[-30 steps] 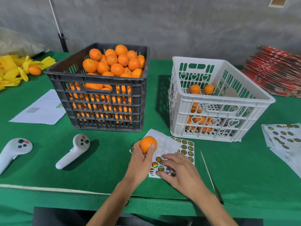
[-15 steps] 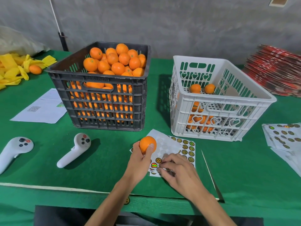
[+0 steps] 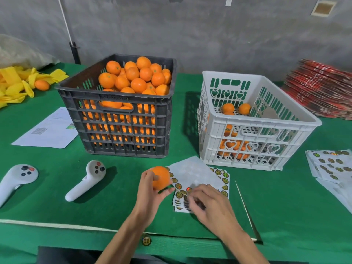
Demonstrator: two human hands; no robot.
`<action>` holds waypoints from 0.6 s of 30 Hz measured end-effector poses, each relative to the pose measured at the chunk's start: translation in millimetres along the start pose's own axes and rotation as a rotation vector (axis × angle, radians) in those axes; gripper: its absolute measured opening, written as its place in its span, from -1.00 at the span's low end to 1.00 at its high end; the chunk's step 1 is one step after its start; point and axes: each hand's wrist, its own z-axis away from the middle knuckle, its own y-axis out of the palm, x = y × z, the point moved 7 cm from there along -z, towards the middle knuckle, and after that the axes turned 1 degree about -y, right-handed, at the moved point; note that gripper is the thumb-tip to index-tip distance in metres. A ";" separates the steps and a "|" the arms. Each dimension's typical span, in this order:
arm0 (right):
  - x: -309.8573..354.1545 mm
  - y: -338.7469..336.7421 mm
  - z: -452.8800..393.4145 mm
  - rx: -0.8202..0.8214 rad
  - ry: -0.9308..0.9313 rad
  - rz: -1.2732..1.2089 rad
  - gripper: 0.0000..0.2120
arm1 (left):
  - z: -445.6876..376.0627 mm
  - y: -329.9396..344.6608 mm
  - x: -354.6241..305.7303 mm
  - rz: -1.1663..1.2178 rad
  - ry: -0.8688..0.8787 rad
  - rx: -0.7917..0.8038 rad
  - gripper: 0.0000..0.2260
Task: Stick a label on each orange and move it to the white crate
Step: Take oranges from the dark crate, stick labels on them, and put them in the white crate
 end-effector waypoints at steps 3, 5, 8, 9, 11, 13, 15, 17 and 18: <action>-2.9 -6.3 -10.1 -0.132 0.127 -0.050 -0.85 | 6.7 -3.6 3.0 -0.022 -0.064 0.010 -0.64; 3.5 -8.6 -18.9 -0.208 0.105 -0.029 -0.92 | 9.6 -1.9 9.9 0.004 -0.179 0.010 -0.43; 22.5 -7.8 -30.3 -0.269 -0.071 0.059 -0.88 | 11.0 8.0 11.9 -0.113 -0.247 0.090 -0.31; 28.2 -5.5 -32.1 -0.267 -0.141 0.100 -0.86 | 10.8 10.8 11.2 -0.136 -0.252 0.111 -0.29; 35.6 -0.7 -31.7 -0.257 -0.257 0.158 -0.85 | 12.0 14.9 8.3 -0.139 -0.271 0.156 -0.34; 37.2 1.3 -28.7 -0.251 -0.321 0.151 -0.85 | 12.0 15.7 6.1 -0.154 -0.298 0.199 -0.45; 33.9 1.6 -27.7 -0.227 -0.314 0.084 -0.83 | 12.5 15.2 4.6 -0.191 -0.301 0.215 -0.52; 27.0 0.5 -31.0 -0.200 -0.216 -0.061 -0.81 | 12.8 16.0 3.2 -0.218 -0.275 0.228 -0.55; 22.9 0.2 -33.6 -0.186 -0.143 -0.140 -0.81 | 13.7 18.0 1.5 -0.241 -0.250 0.249 -0.56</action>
